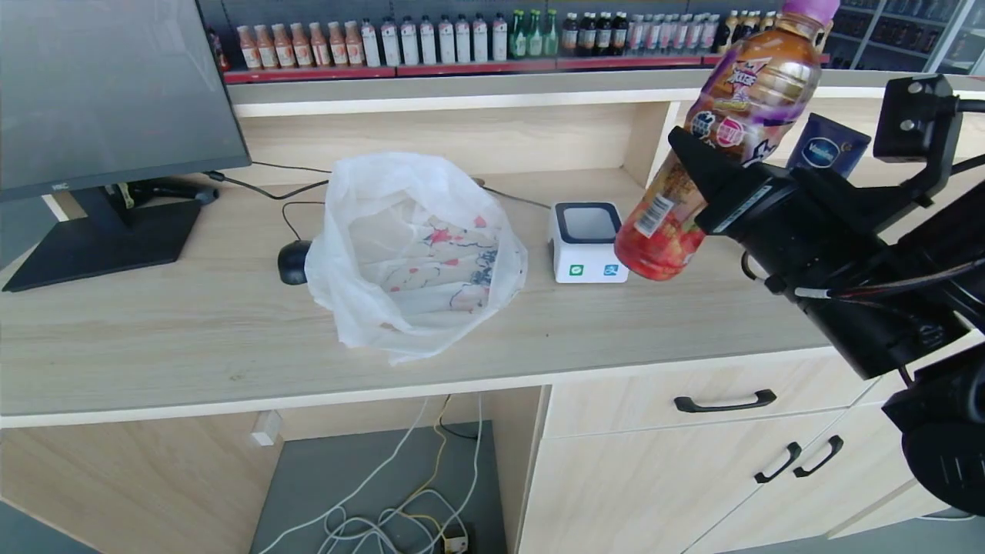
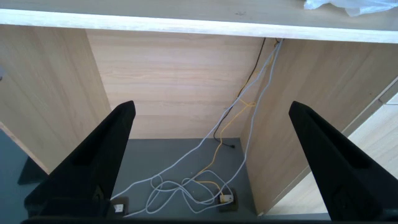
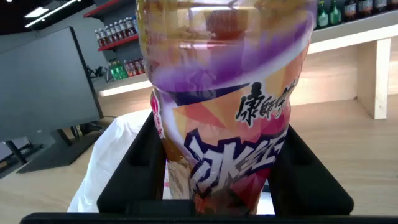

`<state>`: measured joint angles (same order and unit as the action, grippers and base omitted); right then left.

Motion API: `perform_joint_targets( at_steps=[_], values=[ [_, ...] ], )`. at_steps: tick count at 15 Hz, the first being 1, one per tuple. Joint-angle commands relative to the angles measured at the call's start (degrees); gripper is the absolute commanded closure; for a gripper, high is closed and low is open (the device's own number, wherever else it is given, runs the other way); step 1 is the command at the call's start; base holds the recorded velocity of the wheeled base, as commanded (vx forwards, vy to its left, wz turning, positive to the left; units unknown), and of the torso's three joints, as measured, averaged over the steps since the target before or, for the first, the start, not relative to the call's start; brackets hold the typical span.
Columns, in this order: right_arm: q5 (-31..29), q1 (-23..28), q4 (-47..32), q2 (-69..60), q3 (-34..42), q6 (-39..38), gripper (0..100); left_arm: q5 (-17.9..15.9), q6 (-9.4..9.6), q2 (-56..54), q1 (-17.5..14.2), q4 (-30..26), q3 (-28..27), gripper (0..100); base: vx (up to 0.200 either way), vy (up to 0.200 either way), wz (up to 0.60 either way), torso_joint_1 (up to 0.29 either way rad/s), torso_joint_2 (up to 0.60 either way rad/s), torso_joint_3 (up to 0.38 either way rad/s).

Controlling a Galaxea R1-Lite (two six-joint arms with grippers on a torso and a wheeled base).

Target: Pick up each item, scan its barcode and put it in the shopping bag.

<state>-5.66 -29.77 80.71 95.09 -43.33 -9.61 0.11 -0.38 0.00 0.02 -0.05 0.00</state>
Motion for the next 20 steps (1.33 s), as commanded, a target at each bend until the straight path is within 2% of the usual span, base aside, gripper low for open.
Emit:
perform_joint_targets(
  at_steps=[1, 2, 4, 6, 9, 11, 13, 16, 17, 20],
  values=[
    [0.5, 0.9, 0.3, -0.1, -0.2, -0.1, 100, 0.0, -0.06, 0.0, -0.1, 0.0, 0.0, 0, 0.0, 0.0, 0.0, 0.0, 0.0, 0.0],
    [1.3, 1.1, 0.3, -0.2, -0.4, 0.2, 100, 0.0, -0.06, 0.0, 0.0, 0.0, 0.0, 0, 0.0, 0.0, 0.0, 0.0, 0.0, 0.0],
    [3.5, 4.6, -1.3, -0.4, -1.6, 4.5, 100, 0.0, 0.03, 0.0, 0.0, 0.0, 0.0, 0, 0.0, 0.0, 0.0, 0.0, 0.0, 0.0],
    [6.0, 4.6, -3.7, -0.3, -2.5, 7.9, 100, 0.0, 0.03, 0.0, -0.1, 0.0, 0.0, 0, 0.0, 0.0, 0.0, 0.0, 0.0, 0.0],
    [6.4, 1.9, -5.0, 4.7, -7.0, 15.1, 100, 0.0, -0.06, 0.0, 0.0, 0.0, 0.0, 0, 0.0, 0.0, 0.0, 0.0, 0.0, 0.0],
    [5.8, 2.3, -4.8, 8.4, -11.3, 20.4, 100, 0.0, 0.03, 0.0, 0.0, 0.0, 0.0, 0, 0.0, 0.0, 0.0, 0.0, 0.0, 0.0],
    [5.7, 2.0, -4.2, 10.6, -13.0, 22.6, 100, 0.0, -0.06, 0.0, 0.0, 0.0, 0.0, 0, 0.0, 0.0, 0.0, 0.0, 0.0, 0.0],
    [5.7, 2.0, -2.6, 11.4, -17.7, 32.1, 100, 0.0, -0.06, 0.0, -0.1, 0.0, 0.0, 0, 0.0, 0.0, 0.0, 0.0, 0.0, 0.0],
    [6.0, 1.7, -2.5, 13.4, -21.3, 36.6, 100, 0.0, -0.06, 0.0, -0.1, 0.0, 0.0, 0, 0.0, 0.0, 0.0, 0.0, 0.0, 0.0],
    [8.1, 0.2, -2.4, 15.0, -21.7, 41.9, 100, 0.0, -0.06, 0.0, 0.0, 0.0, 0.0, 0, 0.0, 0.0, 0.0, 0.0, 0.0, 0.0]
  ],
)
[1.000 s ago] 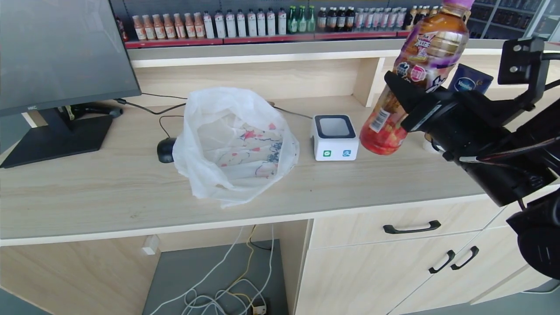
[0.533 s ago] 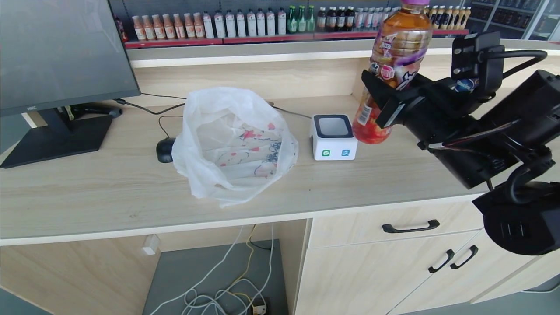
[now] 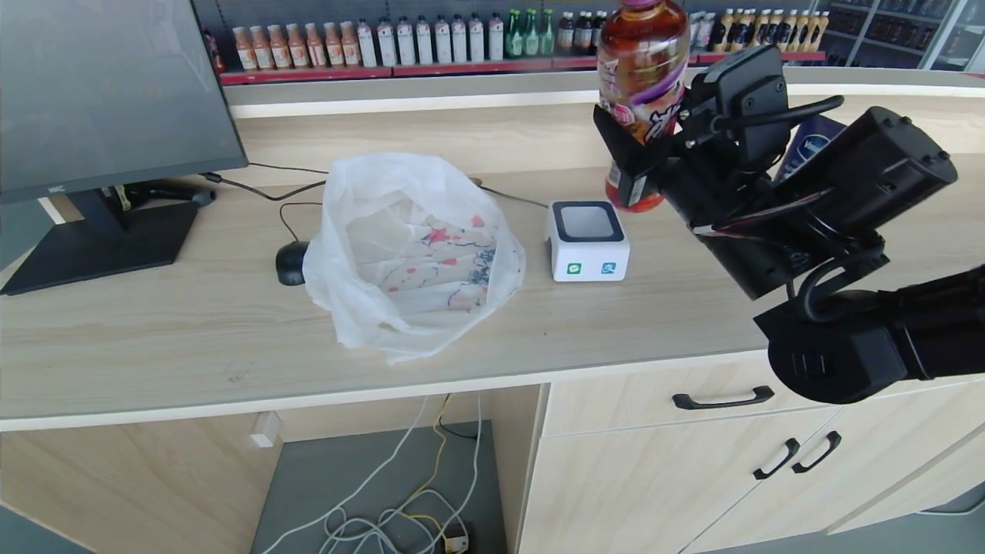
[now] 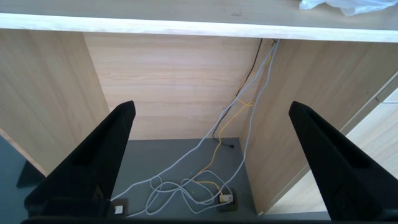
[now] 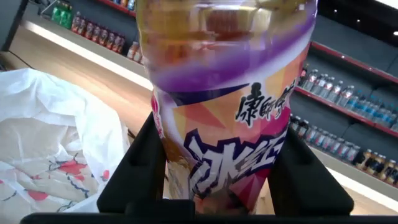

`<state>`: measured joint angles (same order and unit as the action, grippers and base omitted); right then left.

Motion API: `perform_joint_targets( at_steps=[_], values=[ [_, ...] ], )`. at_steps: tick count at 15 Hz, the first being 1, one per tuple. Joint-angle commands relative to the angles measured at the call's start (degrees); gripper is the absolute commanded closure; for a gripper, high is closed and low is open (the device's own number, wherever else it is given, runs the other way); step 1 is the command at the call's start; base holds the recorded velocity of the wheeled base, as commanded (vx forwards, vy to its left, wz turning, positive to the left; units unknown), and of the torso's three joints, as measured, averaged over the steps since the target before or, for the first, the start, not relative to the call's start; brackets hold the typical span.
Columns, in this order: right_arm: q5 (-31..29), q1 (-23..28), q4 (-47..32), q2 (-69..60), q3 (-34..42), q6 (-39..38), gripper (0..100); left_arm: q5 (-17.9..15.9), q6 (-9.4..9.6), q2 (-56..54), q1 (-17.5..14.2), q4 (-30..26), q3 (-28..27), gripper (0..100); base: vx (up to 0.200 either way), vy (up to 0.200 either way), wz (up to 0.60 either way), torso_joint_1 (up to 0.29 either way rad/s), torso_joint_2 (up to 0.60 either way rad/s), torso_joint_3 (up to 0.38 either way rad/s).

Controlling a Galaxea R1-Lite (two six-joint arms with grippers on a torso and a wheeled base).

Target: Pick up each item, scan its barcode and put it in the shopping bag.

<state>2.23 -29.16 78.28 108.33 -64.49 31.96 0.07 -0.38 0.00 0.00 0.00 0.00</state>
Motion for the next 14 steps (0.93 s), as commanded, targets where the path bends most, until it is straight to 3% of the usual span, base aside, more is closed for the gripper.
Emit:
perform_joint_targets(
  at_steps=[1, 3, 7, 11, 14],
  values=[
    [3.4, -0.4, 0.0, 1.6, -0.6, 4.0, 100, 0.0, 0.03, 0.0, 0.0, 0.0, 0.0, 0, 0.0, 0.0, 0.0, 0.0, 0.0, 0.0],
    [8.8, -0.4, -0.1, 1.6, -0.6, 9.3, 100, 0.0, 0.03, 0.0, -0.1, 0.0, 0.0, 0, 0.0, 0.0, 0.0, 0.0, 0.0, 0.0],
    [13.7, 0.0, -0.1, 3.4, -0.6, 13.9, 100, 0.0, -0.06, 0.0, 0.0, 0.0, 0.0, 0, 0.0, 0.0, 0.0, 0.0, 0.0, 0.0],
    [17.6, 0.4, -2.0, 7.3, -6.4, 16.6, 100, 0.0, -0.06, 0.0, 0.0, 0.0, 0.0, 0, 0.0, 0.0, 0.0, 0.0, 0.0, 0.0],
    [24.0, 4.6, -7.6, 7.9, -8.1, 23.2, 100, 0.0, -0.06, 0.0, 0.0, 0.0, 0.0, 0, 0.0, 0.0, 0.0, 0.0, 0.0, 0.0]
  ],
)
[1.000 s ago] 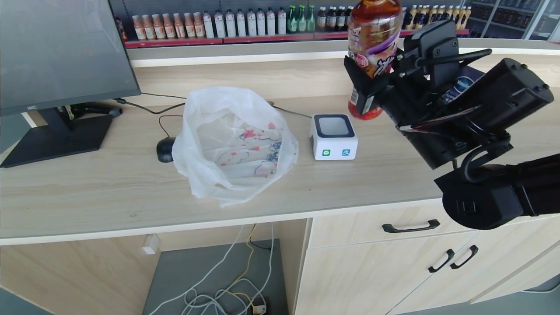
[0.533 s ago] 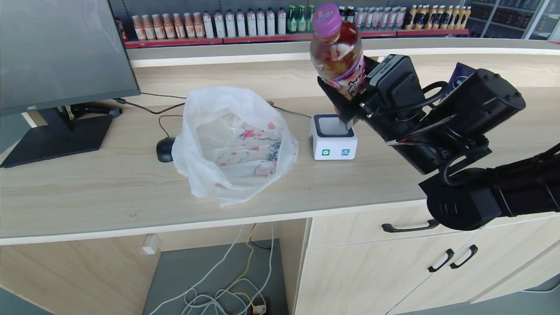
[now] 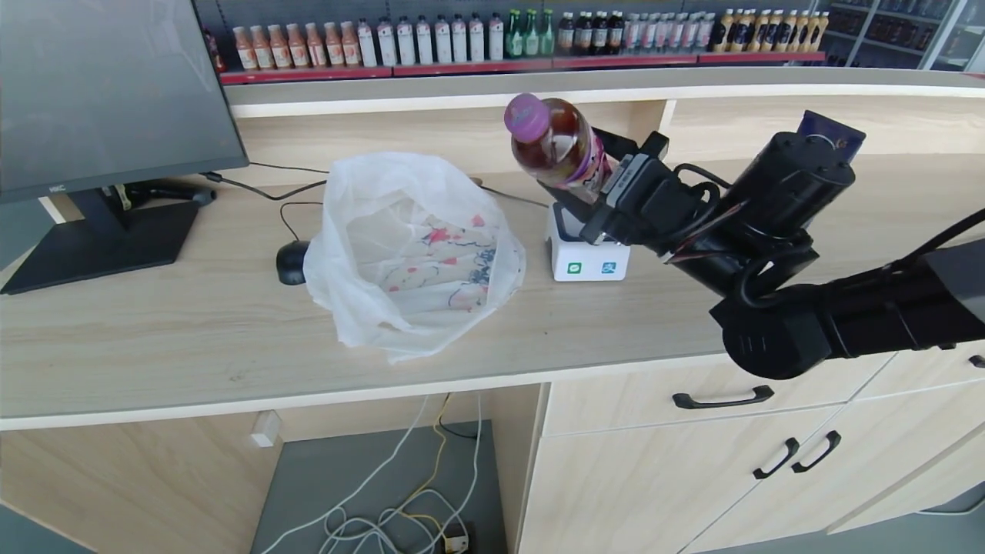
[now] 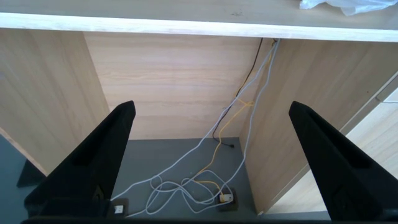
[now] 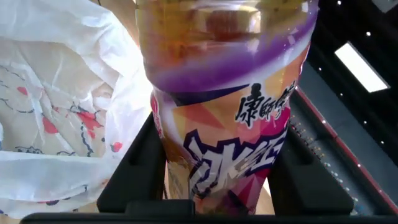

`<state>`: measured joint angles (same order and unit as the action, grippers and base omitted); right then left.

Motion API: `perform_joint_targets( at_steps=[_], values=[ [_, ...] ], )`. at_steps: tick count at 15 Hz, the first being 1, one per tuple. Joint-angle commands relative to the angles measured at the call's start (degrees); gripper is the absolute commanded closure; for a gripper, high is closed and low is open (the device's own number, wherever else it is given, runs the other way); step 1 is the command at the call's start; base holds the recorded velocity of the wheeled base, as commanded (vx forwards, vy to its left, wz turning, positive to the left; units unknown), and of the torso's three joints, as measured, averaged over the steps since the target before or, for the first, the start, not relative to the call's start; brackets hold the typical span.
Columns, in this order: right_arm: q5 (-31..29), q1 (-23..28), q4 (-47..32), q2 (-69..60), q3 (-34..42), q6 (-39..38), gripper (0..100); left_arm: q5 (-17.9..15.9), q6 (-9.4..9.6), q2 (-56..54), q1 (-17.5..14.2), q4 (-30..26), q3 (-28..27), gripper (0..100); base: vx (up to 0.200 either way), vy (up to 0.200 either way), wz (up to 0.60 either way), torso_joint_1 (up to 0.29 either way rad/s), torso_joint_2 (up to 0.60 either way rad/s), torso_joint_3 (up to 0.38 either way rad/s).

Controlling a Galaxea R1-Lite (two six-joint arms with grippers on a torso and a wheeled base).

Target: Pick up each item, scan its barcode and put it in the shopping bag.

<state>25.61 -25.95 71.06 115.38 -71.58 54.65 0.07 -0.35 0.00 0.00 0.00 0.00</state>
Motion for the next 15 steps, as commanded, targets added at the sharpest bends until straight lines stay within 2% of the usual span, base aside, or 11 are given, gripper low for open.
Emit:
perform_joint_targets(
  at_steps=[1, 4, 5, 8, 15],
  values=[
    [2.8, 2.1, -2.8, 0.8, -2.8, 3.0, 100, 0.0, 0.0, 0.0, -0.1, 0.0, 0.0, 0, 0.0, 0.0, 0.0, 0.0, 0.0, 0.0],
    [7.0, 3.8, -9.7, 1.1, -7.2, 9.9, 100, 0.0, 0.0, 0.0, 0.0, 0.0, 0.0, 0, 0.0, 0.0, 0.0, 0.0, 0.0, 0.0],
    [8.9, 4.1, -13.8, 1.3, -8.6, 14.6, 100, 0.0, 0.0, 0.0, 0.0, 0.0, 0.0, 0, 0.0, 0.0, 0.0, 0.0, 0.0, 0.0],
    [10.7, 4.5, -18.8, 1.8, -9.4, 21.8, 100, 0.0, 0.0, 0.0, -0.1, 0.0, 0.0, 0, 0.0, 0.0, 0.0, 0.0, 0.0, 0.0],
    [14.5, 4.7, -20.6, 4.6, -9.3, 26.5, 100, 0.0, -0.09, 0.0, 0.0, 0.0, 0.0, 0, 0.0, 0.0, 0.0, 0.0, 0.0, 0.0]
  ],
)
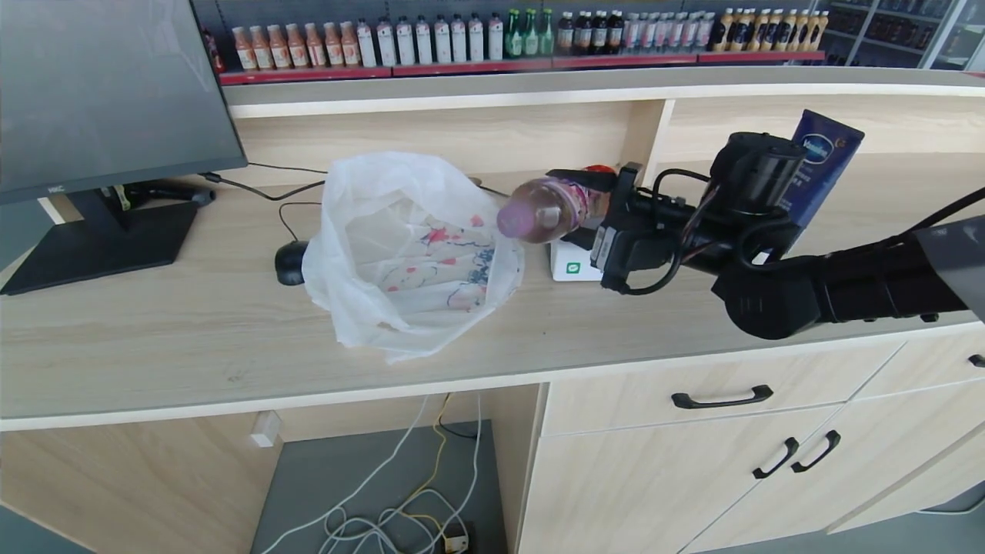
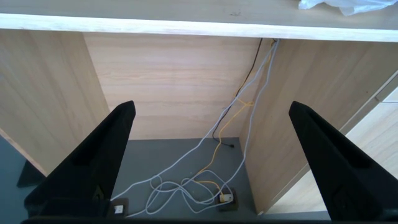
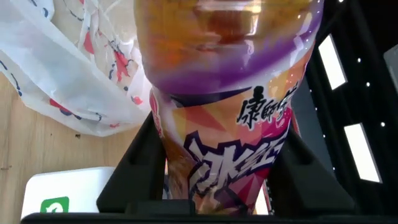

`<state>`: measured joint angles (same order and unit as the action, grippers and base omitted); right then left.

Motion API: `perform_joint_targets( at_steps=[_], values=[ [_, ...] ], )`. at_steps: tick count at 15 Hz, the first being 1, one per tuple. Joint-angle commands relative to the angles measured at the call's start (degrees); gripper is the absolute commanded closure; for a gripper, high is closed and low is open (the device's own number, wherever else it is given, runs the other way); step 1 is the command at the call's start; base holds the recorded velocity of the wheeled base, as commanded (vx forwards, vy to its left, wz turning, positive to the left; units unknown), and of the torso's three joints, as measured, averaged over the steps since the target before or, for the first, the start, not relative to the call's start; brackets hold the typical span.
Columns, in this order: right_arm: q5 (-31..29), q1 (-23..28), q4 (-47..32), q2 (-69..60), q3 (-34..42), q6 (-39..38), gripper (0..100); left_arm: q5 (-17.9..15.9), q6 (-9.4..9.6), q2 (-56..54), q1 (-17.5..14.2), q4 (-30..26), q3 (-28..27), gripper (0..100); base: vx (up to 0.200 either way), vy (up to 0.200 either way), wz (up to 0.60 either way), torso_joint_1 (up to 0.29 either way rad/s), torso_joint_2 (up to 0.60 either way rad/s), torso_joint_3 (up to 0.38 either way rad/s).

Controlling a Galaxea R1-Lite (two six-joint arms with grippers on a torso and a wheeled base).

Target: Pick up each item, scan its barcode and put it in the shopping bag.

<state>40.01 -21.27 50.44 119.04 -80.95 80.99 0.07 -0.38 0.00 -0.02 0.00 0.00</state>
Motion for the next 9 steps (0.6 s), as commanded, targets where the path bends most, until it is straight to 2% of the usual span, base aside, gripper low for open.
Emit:
perform_joint_targets(
  at_steps=[1, 9],
  values=[
    [0.1, -0.2, 0.0, 1.6, 0.1, 0.6, 100, 0.0, 0.03, 0.0, -0.1, 0.0, 0.0, 0, 0.0, 0.0, 0.0, 0.0, 0.0, 0.0],
    [0.6, 0.8, -0.1, 1.8, -0.8, 0.7, 100, 0.0, -0.06, 0.0, 0.0, 0.0, 0.0, 0, 0.0, 0.0, 0.0, 0.0, 0.0, 0.0]
  ],
)
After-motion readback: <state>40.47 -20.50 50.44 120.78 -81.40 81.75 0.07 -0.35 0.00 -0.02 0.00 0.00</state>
